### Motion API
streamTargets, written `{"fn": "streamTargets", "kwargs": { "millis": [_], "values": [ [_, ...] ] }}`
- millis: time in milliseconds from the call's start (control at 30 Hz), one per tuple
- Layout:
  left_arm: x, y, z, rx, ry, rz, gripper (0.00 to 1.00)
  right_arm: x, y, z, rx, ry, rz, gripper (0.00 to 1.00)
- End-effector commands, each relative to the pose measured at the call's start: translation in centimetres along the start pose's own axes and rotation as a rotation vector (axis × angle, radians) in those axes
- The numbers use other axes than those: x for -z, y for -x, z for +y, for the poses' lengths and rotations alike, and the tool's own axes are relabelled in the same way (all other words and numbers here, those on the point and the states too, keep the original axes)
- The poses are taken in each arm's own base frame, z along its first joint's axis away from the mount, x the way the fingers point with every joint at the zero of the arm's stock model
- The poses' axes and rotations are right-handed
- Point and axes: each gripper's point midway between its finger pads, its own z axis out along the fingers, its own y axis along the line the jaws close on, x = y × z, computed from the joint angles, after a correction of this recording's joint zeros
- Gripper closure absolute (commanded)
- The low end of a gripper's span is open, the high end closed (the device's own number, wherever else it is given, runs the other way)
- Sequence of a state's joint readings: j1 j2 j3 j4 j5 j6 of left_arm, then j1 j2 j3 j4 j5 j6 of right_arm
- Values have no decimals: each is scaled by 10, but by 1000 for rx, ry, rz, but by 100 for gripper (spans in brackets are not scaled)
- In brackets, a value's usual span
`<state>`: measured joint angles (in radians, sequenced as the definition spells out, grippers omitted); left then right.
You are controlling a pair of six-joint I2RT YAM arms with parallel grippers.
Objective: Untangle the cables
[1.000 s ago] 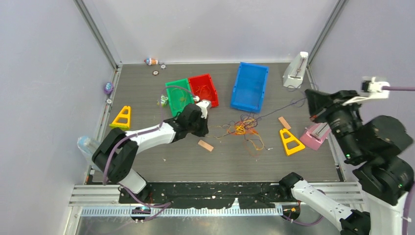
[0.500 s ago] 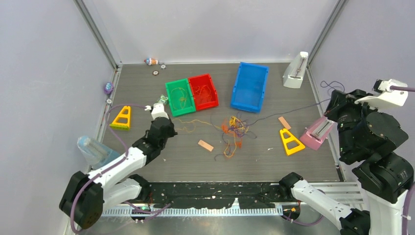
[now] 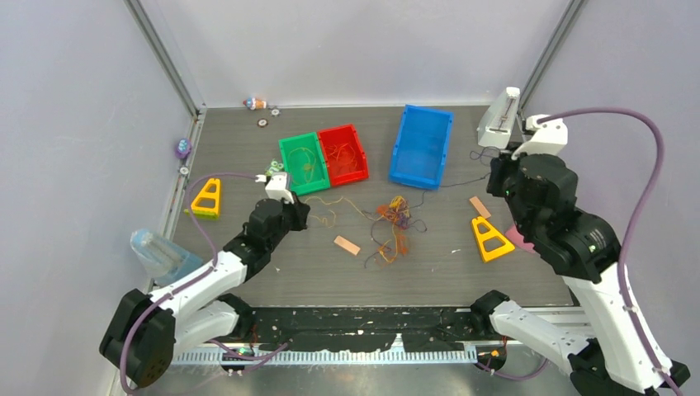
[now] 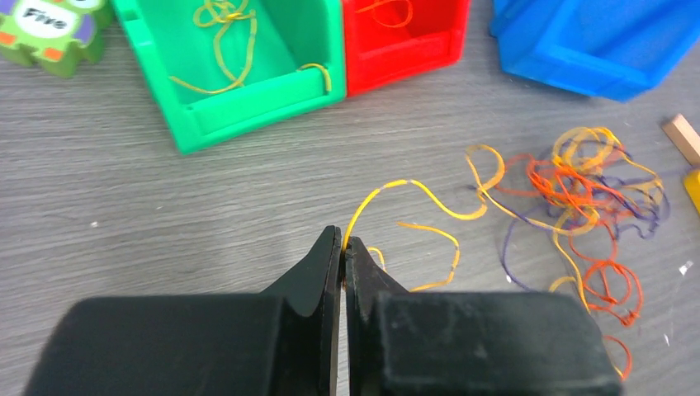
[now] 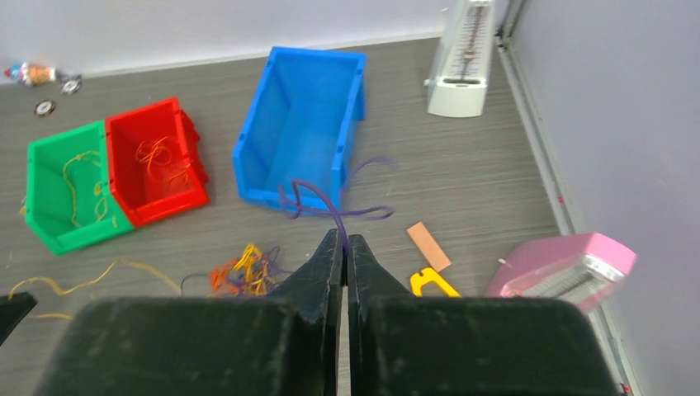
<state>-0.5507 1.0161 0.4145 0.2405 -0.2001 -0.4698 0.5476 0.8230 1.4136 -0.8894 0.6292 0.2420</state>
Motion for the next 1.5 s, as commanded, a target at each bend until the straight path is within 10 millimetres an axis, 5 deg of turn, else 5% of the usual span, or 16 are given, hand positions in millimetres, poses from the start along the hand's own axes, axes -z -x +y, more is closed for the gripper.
{"fn": "streamTargets", "kwargs": {
  "millis": [0,167,233,300,333,400,433,467,500,567,633,933,1200,1467],
  "values": [
    [-1,21,-45,-59,-211,-58,93,-7,6,29,-49,112,-9,92],
    [-9,5,-77,-190,-297,34,83,-22,-52,4,-73,-50,82,94],
    [-10,1,-91,-244,-328,53,66,-24,-78,-10,-94,-114,102,94],
    [-7,-4,-113,-285,-409,69,32,-22,-102,-23,-127,-169,123,95],
    [-4,-8,-127,-295,-479,85,22,-22,-112,-30,-173,-221,122,94],
    [-1,-14,-152,-296,-595,124,14,-13,-124,-56,-248,-352,103,91],
    [-3,-17,-161,-293,-619,150,12,-7,-130,-66,-243,-390,108,74],
    [-6,-20,-168,-290,-637,178,12,-5,-133,-73,-262,-432,89,61],
    [-13,-27,-174,-288,-645,220,11,-1,-134,-79,-264,-444,82,26],
    [-21,-35,-182,-273,-646,300,10,-3,-137,-73,-248,-397,94,6],
    [-28,-38,-190,-266,-645,350,10,-8,-140,-60,-225,-326,119,1],
    [-64,-56,-219,-255,-613,519,10,-50,-194,10,-254,-97,286,1],
    [-88,-73,-227,-198,-562,614,13,-78,-222,39,-555,-69,321,12],
    [-99,-82,-227,-164,-559,612,27,-117,-254,51,-887,-17,323,24]
  ]
}}
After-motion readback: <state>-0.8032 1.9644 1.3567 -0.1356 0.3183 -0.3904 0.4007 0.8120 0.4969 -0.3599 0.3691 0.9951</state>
